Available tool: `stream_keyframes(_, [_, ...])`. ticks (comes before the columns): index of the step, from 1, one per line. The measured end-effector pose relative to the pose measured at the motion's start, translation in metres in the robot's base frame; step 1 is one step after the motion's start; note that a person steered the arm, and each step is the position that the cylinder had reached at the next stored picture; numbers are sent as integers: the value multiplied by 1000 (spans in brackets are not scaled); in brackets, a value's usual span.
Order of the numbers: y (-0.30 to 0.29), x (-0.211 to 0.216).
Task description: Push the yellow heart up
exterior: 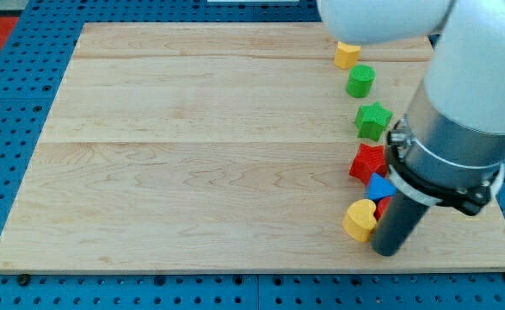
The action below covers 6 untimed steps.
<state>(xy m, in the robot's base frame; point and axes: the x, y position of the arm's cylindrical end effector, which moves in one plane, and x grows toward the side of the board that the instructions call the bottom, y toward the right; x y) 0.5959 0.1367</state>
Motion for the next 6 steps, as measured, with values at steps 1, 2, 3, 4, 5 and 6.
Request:
stream_keyframes(1, [-41,0])
stream_keyframes(2, [-43,0])
stream_keyframes(3, [-22,10])
stream_keyframes(4, [-14,0])
stream_keyframes(5, [-51,-28])
stream_keyframes(6, [-84,-58])
